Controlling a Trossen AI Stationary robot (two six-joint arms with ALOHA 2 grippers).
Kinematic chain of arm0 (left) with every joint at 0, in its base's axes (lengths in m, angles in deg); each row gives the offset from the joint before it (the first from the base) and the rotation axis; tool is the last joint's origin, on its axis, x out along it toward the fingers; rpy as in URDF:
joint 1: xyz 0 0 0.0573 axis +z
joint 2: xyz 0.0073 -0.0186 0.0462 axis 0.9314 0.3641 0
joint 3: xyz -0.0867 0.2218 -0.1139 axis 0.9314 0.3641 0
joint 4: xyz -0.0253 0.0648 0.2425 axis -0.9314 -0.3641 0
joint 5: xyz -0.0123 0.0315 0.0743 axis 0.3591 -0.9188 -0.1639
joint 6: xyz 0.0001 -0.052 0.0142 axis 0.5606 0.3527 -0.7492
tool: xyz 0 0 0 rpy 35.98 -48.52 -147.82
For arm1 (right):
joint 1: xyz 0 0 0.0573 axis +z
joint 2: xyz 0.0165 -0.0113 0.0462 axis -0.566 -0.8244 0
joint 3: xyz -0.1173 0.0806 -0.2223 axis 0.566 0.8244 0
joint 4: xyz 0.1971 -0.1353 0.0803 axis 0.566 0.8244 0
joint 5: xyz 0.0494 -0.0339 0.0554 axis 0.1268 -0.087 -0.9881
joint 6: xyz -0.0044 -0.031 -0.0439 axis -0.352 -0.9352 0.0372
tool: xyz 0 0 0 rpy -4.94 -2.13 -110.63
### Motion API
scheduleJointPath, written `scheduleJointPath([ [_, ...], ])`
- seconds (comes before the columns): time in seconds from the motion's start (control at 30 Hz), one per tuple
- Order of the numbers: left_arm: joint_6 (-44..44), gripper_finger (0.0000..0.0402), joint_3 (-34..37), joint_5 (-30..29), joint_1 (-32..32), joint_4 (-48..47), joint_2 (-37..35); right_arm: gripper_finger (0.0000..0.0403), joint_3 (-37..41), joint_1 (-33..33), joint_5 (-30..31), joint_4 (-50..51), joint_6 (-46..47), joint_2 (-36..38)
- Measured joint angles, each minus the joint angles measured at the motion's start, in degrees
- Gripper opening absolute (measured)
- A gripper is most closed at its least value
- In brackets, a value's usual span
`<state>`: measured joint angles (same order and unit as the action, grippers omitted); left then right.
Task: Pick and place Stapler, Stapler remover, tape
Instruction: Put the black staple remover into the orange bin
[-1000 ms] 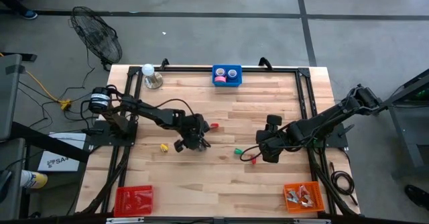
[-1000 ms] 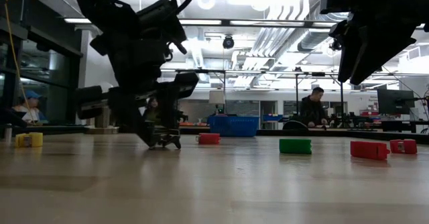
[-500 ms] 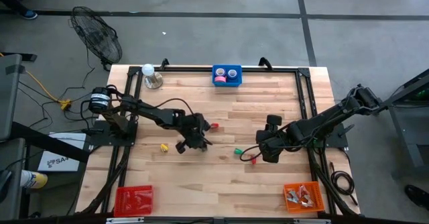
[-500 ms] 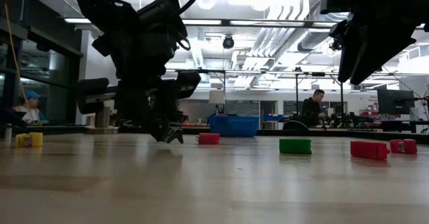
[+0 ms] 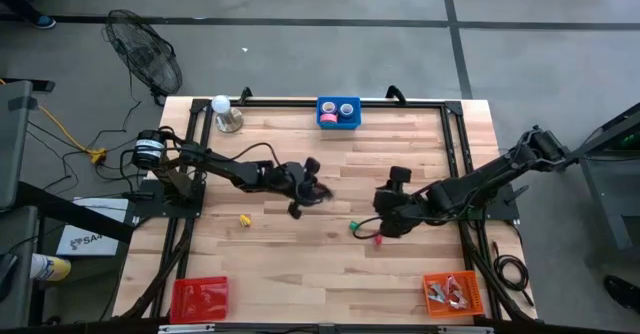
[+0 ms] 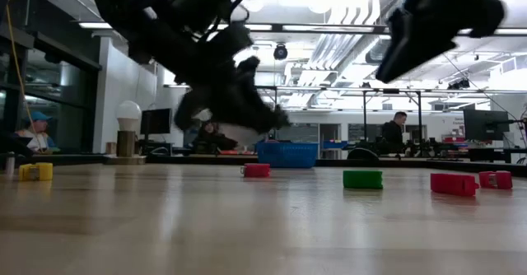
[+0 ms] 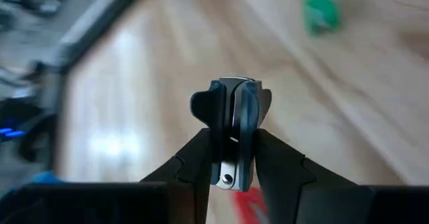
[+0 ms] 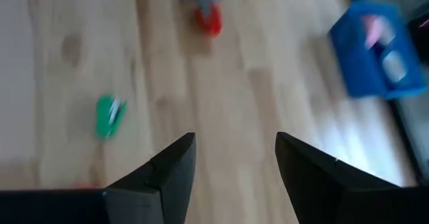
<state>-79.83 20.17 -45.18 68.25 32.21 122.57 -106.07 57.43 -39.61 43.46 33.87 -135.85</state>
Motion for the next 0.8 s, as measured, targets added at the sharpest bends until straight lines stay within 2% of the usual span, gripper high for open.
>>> scheduleJointPath([
  [0.17, -0.05, 0.0094, -0.02, -6.38, -0.02, 7.26, 0.0, 0.0197, 0.0, -1.71, 6.97, -6.02, -4.61, 0.0],
  [0.27, -0.5, 0.0094, -0.02, -8.3, 0.0, 10.88, 0.0, 0.0197, 0.0, -3.58, 8.03, -9.55, -8.15, 0.0],
  [0.5, -3.49, 0.0094, -0.06, -11.19, 0.0, 20.08, -0.07, 0.0198, 0.0, -8.34, 3.37, -18.41, -17.66, 0.0],
  [0.63, -5.9, 0.0094, -0.06, -11.47, -0.02, 21.96, -0.07, 0.0197, 0.0, -10.66, 1.8, -22.74, -22.61, 0.0],
  [0.8, -6.31, 0.0094, -0.06, -12.94, 0.0, 22.2, -0.07, 0.0197, 0.0, -12.91, -2.96, -26.15, -27.07, 0.0],
])
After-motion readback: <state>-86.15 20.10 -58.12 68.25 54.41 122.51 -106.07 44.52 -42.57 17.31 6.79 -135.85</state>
